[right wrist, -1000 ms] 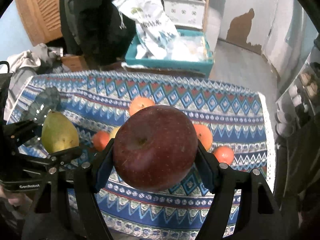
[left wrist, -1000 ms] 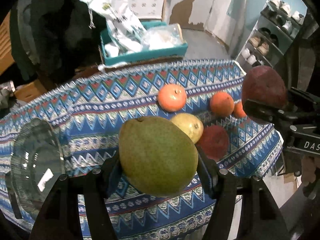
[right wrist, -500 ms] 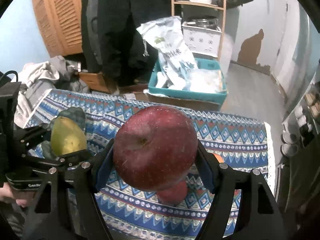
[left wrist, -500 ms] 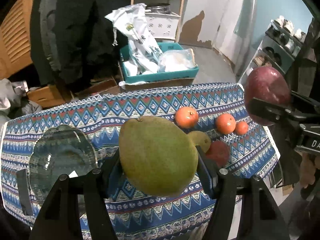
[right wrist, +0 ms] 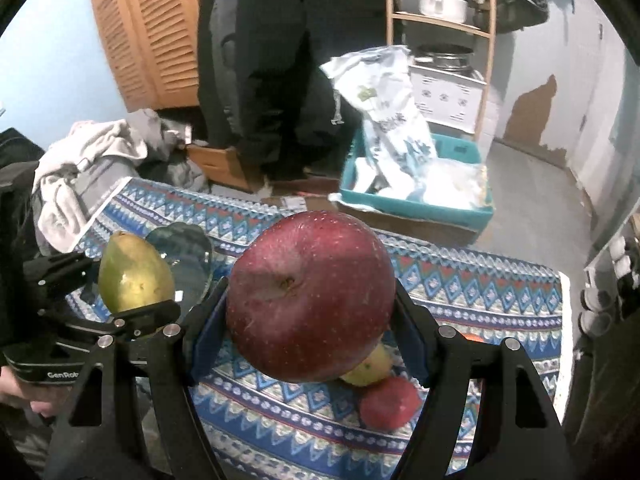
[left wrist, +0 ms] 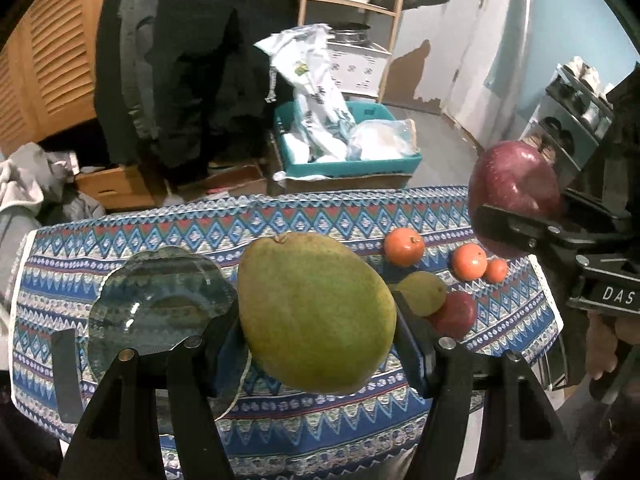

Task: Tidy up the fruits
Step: 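Lift and carry the pear with the left tool while the right tool carries the apple to the bowl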

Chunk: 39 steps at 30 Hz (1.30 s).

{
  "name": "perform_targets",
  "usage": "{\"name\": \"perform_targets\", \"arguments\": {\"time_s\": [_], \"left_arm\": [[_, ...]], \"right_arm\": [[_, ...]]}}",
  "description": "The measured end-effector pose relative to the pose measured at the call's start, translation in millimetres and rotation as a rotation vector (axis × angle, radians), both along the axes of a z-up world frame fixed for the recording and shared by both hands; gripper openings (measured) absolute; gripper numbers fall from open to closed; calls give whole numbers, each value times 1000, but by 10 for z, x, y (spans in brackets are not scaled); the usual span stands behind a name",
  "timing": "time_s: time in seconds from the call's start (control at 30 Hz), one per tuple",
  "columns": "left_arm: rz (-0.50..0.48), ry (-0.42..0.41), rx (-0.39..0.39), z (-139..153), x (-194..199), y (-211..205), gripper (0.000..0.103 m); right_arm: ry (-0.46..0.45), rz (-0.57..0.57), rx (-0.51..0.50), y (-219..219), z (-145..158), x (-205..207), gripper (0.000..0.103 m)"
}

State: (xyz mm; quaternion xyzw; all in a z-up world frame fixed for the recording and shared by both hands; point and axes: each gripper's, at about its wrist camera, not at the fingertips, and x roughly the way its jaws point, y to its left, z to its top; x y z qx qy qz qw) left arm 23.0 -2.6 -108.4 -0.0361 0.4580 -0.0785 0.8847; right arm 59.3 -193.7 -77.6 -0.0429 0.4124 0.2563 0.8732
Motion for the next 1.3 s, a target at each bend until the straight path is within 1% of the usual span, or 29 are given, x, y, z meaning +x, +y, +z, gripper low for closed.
{"name": "perform_targets", "arguments": {"time_s": [0.2, 0.53, 0.63, 0.8, 1.07, 1.3], "left_arm": [[54, 10, -2, -31, -34, 276, 68], [125, 12, -6, -117, -93, 724, 68], [150, 22, -13, -163, -106, 870, 68], [180, 23, -10, -228, -139, 1080, 68], [245, 81, 0, -519, -155, 1408, 68], [280, 113, 1, -705, -189, 1611, 68]], "right_arm": [[4, 50, -3, 311, -6, 29, 74], [35, 122, 2, 842, -114, 114, 74], [62, 145, 25, 1005, -157, 150, 74], [94, 169, 24, 1246, -240, 208, 74], [144, 206, 11, 1646, -423, 281, 74], [193, 249, -18, 2002, -679, 298, 74]]}}
